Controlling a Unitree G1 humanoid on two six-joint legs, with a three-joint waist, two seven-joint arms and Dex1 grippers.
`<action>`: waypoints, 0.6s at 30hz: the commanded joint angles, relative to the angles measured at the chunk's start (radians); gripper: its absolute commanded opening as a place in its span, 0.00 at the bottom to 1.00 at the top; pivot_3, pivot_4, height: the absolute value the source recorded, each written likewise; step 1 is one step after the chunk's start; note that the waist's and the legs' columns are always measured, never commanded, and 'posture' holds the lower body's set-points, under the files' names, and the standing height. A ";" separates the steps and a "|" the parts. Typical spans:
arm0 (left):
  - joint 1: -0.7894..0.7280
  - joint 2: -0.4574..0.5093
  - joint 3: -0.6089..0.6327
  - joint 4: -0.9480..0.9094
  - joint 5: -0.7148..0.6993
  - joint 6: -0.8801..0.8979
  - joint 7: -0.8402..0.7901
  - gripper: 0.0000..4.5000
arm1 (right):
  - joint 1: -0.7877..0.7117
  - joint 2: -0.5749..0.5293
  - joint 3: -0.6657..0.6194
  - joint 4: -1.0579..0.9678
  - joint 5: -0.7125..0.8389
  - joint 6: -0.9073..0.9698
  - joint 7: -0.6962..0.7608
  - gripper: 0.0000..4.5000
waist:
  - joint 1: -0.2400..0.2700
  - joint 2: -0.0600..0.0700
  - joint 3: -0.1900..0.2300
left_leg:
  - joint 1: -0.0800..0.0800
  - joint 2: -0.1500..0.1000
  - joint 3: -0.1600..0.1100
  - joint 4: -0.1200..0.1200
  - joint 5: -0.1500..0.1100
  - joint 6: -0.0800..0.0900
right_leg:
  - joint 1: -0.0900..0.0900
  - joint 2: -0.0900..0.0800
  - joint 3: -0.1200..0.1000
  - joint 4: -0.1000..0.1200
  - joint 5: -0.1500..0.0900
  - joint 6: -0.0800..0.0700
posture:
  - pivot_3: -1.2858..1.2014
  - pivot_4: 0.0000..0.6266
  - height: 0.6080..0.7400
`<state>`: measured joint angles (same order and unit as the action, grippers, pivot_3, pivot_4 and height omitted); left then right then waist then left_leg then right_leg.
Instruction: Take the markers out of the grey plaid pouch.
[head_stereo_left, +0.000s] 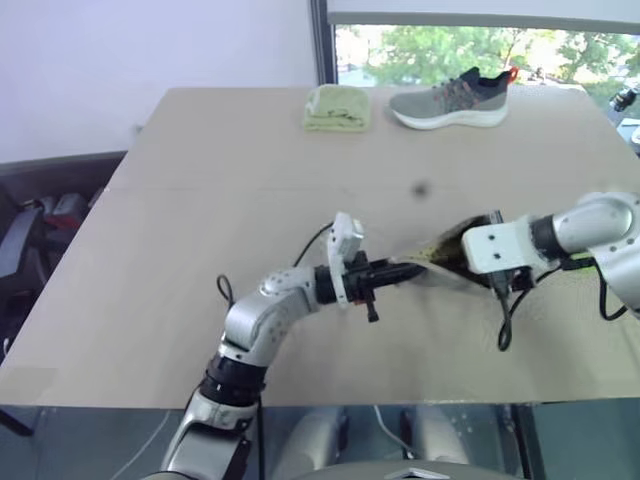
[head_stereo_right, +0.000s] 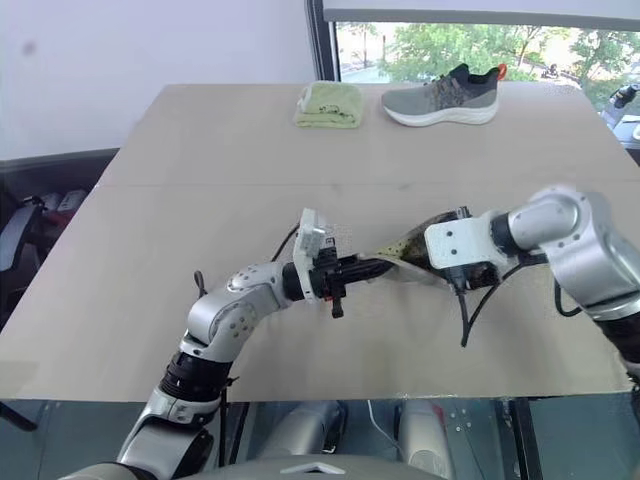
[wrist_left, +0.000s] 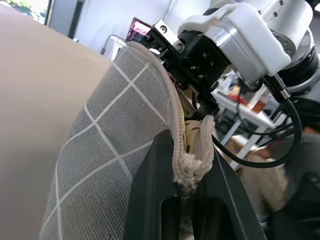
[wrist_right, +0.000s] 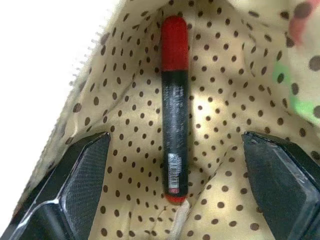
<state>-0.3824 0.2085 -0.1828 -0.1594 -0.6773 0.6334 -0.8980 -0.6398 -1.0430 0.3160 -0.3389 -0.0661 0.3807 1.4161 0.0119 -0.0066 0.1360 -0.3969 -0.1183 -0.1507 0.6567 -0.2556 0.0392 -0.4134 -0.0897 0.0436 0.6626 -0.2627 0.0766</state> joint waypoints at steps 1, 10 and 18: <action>-0.022 -0.006 0.053 -0.068 -0.102 0.067 0.012 0.00 | -0.040 -0.023 0.035 -0.025 0.019 0.049 0.096 0.96 | 0.000 0.000 0.000 | 0.000 0.000 0.000 0.000 0.000 0.000 | 0.000 0.000 0.000 0.000 0.000 0.000 | 0.52 0.24 1.00; 0.008 0.000 0.024 -0.040 -0.080 0.088 0.014 0.00 | -0.092 0.094 0.222 0.225 -0.126 -0.041 0.070 0.96 | -0.002 0.000 0.000 | 0.000 0.000 0.001 0.000 0.000 0.000 | 0.000 0.000 0.000 0.000 0.000 0.000 | 0.52 0.24 1.00; 0.019 -0.006 0.020 -0.029 -0.039 0.065 0.012 0.00 | -0.064 0.179 0.268 0.367 -0.210 -0.174 -0.002 0.65 | -0.004 -0.002 -0.001 | 0.001 0.000 0.000 0.002 0.000 0.000 | 0.001 0.000 0.000 0.001 0.000 0.000 | 0.52 0.24 1.00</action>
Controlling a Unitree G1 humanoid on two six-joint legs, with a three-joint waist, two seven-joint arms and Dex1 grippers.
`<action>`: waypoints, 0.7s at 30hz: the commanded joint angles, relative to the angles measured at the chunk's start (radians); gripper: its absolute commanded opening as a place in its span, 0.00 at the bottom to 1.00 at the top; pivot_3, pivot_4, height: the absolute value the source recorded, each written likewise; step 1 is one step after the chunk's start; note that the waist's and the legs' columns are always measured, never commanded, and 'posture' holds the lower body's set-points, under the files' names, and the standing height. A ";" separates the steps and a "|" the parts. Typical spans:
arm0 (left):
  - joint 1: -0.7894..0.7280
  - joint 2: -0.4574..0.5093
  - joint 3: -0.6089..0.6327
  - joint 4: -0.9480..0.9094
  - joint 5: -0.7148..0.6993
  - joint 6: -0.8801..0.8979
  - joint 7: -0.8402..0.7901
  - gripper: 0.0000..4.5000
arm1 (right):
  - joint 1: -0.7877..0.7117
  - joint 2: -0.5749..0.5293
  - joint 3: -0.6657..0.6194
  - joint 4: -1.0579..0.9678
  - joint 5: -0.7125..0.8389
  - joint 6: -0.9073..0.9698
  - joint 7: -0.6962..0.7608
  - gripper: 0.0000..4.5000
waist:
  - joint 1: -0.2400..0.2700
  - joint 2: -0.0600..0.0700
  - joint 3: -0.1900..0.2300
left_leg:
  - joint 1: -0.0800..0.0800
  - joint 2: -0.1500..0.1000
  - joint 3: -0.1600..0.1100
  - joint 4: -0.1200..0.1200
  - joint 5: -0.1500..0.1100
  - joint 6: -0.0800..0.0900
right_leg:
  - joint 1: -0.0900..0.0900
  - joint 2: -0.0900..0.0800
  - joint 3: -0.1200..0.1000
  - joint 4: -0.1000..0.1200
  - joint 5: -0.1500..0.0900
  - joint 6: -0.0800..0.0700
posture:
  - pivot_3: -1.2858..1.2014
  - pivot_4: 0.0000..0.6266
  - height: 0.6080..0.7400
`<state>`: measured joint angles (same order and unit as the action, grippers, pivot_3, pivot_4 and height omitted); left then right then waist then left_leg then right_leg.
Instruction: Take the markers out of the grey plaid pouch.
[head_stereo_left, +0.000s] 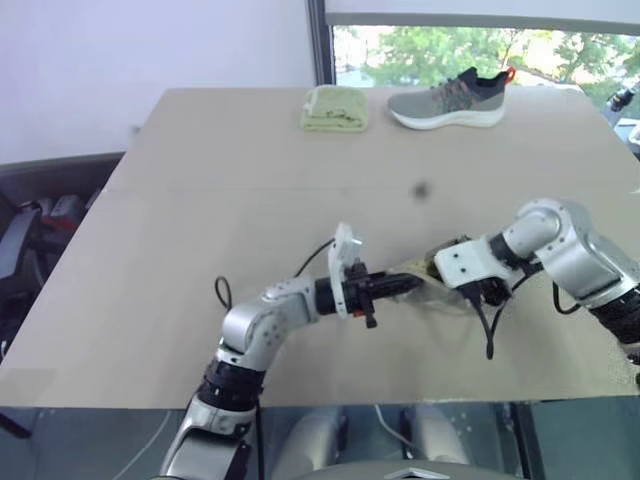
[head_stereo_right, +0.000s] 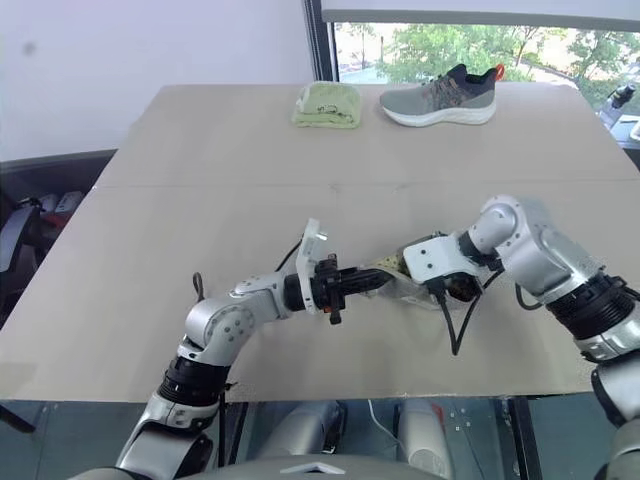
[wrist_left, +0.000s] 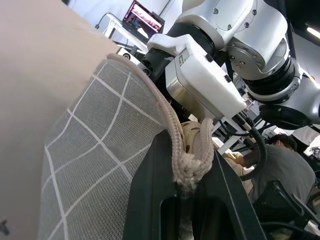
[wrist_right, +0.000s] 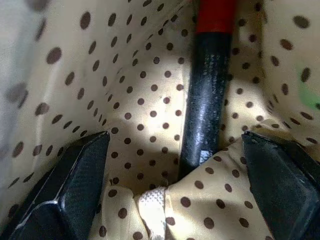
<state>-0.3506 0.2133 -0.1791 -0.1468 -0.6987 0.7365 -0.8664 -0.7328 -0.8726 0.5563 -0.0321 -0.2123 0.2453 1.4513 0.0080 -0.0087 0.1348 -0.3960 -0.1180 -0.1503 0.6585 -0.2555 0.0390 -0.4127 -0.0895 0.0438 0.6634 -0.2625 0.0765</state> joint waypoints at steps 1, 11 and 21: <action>-0.012 -0.009 0.015 -0.043 -0.013 -0.041 -0.020 0.00 | 0.033 0.015 0.025 0.066 -0.071 -0.056 -0.047 0.56 | 0.000 0.000 0.000 | 0.000 0.000 0.000 0.000 0.000 0.000 | 0.000 0.000 0.000 0.000 0.000 0.000 | 0.52 0.24 1.00; 0.029 0.069 -0.065 -0.062 0.148 -0.176 -0.037 0.00 | 0.096 0.003 -0.100 -0.019 -0.011 -0.053 -0.080 0.08 | 0.003 -0.003 -0.002 | 0.006 0.000 0.000 0.001 0.000 0.000 | 0.005 0.000 0.000 0.000 0.001 0.000 | 0.52 0.24 1.00; -0.003 0.131 -0.086 -0.008 0.374 -0.393 0.008 0.00 | 0.110 0.033 -0.305 -0.222 0.179 0.199 -0.146 0.08 | 0.006 -0.003 -0.001 | 0.000 0.000 -0.001 -0.001 0.000 0.000 | 0.001 0.000 0.000 -0.001 0.001 0.000 | 0.52 0.24 1.00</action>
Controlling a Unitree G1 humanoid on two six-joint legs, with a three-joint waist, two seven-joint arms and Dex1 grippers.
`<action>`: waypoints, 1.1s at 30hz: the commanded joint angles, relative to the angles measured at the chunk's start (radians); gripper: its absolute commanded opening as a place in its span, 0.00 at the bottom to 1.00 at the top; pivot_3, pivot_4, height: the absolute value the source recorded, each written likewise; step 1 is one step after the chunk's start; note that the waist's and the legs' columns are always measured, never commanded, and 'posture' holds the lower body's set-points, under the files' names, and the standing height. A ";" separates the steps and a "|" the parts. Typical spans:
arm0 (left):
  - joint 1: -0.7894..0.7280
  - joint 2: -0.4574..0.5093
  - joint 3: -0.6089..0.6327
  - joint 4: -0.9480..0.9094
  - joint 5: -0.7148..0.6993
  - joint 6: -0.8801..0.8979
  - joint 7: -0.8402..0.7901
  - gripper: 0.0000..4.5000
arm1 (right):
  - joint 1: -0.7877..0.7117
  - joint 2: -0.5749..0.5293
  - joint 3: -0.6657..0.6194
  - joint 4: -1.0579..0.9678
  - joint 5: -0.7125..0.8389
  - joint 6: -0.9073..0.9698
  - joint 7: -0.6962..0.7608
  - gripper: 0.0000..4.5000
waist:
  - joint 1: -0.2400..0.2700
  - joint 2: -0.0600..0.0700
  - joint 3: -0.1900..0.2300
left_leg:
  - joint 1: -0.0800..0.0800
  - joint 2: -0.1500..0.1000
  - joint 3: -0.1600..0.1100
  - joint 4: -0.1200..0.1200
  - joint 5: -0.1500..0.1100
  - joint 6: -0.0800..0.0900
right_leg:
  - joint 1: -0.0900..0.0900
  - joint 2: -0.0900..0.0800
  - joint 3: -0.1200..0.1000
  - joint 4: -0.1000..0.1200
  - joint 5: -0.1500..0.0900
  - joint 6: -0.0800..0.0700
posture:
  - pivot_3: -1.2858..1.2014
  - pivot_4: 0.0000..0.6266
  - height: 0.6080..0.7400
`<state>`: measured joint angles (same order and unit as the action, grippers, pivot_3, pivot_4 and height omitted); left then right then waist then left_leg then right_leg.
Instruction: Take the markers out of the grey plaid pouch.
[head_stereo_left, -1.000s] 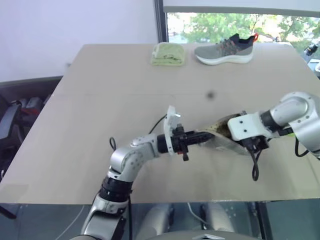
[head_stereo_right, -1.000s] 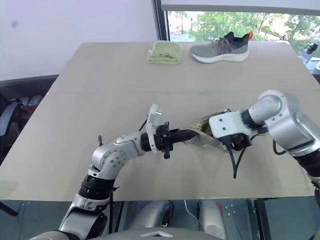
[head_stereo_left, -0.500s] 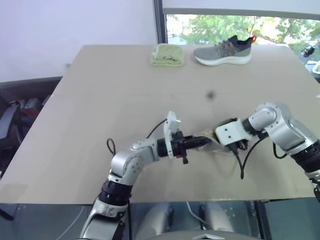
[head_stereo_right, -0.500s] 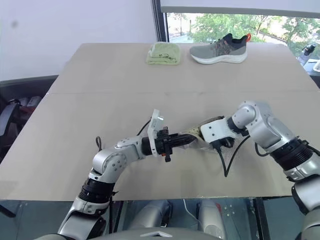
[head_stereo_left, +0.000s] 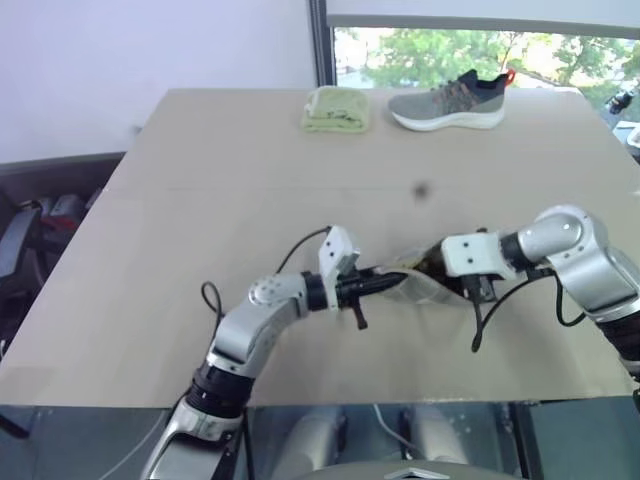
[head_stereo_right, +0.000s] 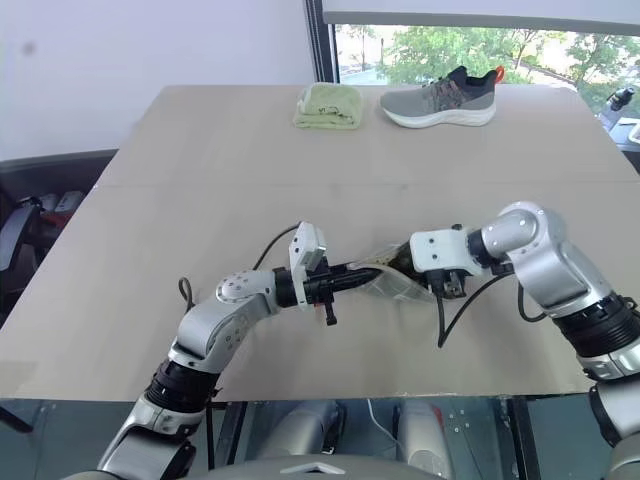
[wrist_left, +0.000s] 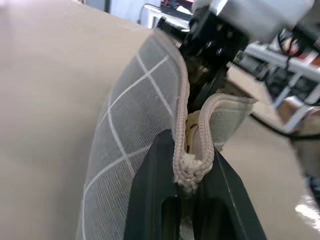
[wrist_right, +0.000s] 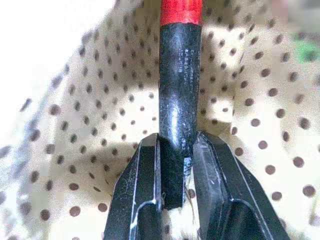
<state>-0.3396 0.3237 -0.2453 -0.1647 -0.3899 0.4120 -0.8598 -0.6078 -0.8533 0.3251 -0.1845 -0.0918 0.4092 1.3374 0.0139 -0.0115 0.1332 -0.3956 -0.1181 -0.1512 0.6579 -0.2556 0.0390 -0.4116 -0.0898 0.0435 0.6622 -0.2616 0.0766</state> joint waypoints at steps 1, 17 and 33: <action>-0.014 0.024 -0.023 0.013 0.078 -0.081 -0.002 0.00 | -0.014 0.018 -0.089 -0.072 0.069 0.047 -0.046 0.08 | 0.000 0.000 0.000 | 0.000 0.000 0.000 0.000 0.000 0.000 | 0.000 0.000 0.000 0.000 0.000 0.000 | 0.52 0.24 1.00; -0.001 0.048 -0.006 0.038 0.106 -0.141 -0.023 0.00 | 0.032 0.029 -0.162 -0.134 0.285 0.313 -0.085 0.08 | -0.001 0.000 0.000 | -0.001 0.000 0.000 -0.001 0.000 0.000 | -0.002 0.000 0.000 0.000 0.000 0.000 | 0.52 0.24 1.00; -0.021 0.042 0.045 0.083 0.048 -0.111 -0.017 0.00 | 0.155 -0.010 -0.257 -0.068 0.391 0.110 -0.064 0.08 | -0.002 0.000 0.001 | -0.001 0.000 0.000 -0.002 0.000 0.000 | -0.002 0.000 0.000 0.000 0.000 0.000 | 0.52 0.24 1.00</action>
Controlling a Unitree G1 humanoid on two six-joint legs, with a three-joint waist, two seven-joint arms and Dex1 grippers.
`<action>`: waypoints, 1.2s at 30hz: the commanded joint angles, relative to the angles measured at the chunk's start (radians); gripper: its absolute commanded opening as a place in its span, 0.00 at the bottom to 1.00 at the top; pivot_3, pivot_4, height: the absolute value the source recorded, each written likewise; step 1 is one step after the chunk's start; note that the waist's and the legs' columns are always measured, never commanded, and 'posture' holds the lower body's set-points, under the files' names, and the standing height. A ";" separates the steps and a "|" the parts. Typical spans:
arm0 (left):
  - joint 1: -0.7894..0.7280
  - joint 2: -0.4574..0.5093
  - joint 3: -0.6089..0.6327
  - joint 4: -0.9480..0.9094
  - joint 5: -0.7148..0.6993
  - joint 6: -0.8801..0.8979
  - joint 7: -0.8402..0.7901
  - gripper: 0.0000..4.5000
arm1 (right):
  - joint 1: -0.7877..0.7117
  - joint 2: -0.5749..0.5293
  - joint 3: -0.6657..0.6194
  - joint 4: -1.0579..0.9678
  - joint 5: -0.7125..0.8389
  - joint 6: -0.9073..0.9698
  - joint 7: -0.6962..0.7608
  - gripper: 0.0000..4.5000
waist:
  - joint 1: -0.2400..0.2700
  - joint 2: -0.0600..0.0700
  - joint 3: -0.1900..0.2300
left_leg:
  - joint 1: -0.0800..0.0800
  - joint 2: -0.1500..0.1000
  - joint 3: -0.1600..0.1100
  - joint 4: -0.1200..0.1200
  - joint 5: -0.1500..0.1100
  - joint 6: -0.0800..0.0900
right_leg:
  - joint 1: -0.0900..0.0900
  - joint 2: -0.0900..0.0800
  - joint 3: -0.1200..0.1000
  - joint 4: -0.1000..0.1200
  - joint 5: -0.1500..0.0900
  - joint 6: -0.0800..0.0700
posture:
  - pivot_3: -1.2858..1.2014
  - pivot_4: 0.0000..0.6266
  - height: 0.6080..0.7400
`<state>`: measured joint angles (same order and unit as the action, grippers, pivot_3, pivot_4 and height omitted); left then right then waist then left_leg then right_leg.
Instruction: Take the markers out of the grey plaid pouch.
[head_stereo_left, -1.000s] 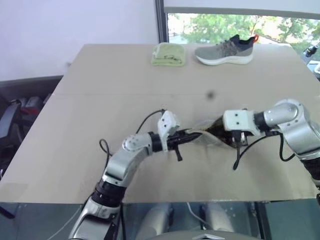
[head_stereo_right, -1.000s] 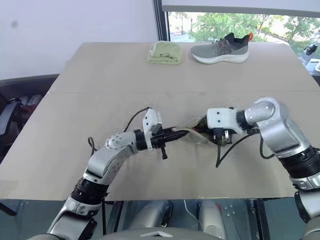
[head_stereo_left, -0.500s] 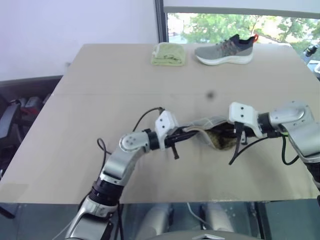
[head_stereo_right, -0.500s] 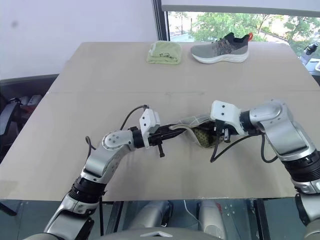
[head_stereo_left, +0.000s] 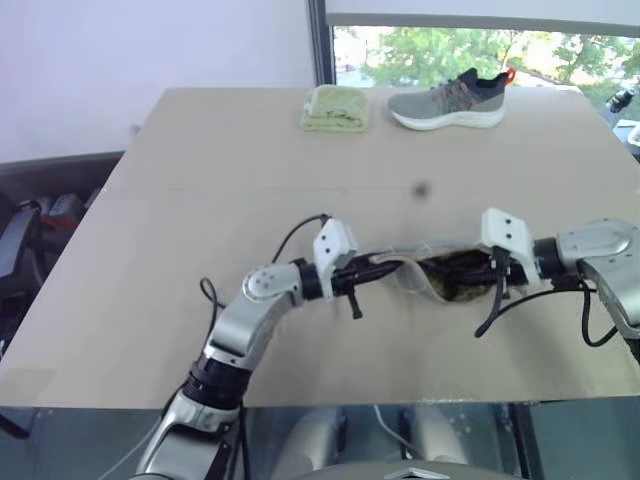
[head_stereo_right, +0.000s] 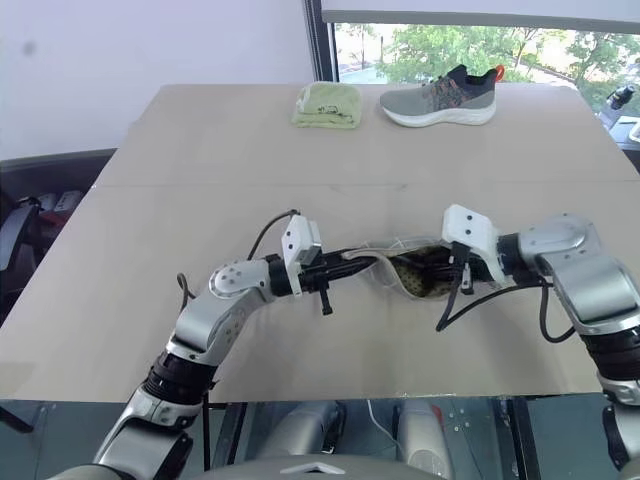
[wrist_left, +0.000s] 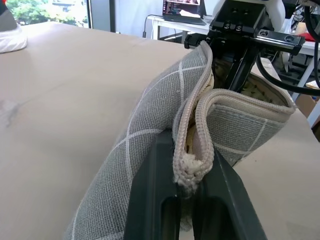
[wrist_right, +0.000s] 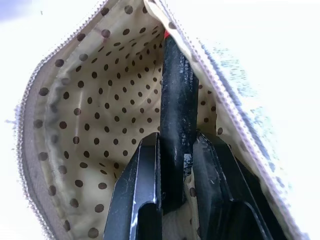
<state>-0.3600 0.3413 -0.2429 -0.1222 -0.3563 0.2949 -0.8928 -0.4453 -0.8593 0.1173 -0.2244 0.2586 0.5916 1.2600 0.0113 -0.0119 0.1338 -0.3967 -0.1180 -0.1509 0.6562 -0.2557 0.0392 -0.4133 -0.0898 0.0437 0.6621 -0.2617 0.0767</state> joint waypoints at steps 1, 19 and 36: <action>0.000 0.025 0.037 0.038 0.013 0.009 0.012 0.00 | -0.007 -0.006 -0.036 -0.023 0.022 -0.087 0.005 0.08 | 0.001 0.000 0.000 | 0.000 0.000 0.000 0.000 0.000 0.000 | 0.000 0.000 0.000 0.000 0.000 0.000 | 0.52 0.24 1.00; 0.042 -0.001 -0.056 0.054 0.028 0.043 -0.043 0.00 | -0.046 -0.011 0.251 0.140 -0.351 -0.315 -0.054 0.49 | -0.001 0.000 0.000 | 0.001 0.000 0.000 0.001 0.000 0.000 | 0.001 0.000 0.000 0.000 0.000 0.000 | 0.52 0.24 1.00; 0.032 -0.029 -0.062 0.092 0.045 0.020 -0.044 0.00 | -0.052 0.053 0.298 0.068 -0.408 -0.348 -0.015 0.49 | -0.017 0.000 -0.001 | 0.005 0.001 0.000 0.000 0.000 0.000 | 0.004 0.001 0.001 0.001 0.000 0.000 | 0.52 0.24 1.00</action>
<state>-0.3212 0.3193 -0.3028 -0.0271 -0.3158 0.3215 -0.9338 -0.5007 -0.8179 0.3774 -0.1431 -0.1529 0.2562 1.2190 -0.0053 -0.0122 0.1332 -0.3913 -0.1175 -0.1505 0.6563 -0.2556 0.0391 -0.4091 -0.0888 0.0443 0.6629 -0.2617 0.0768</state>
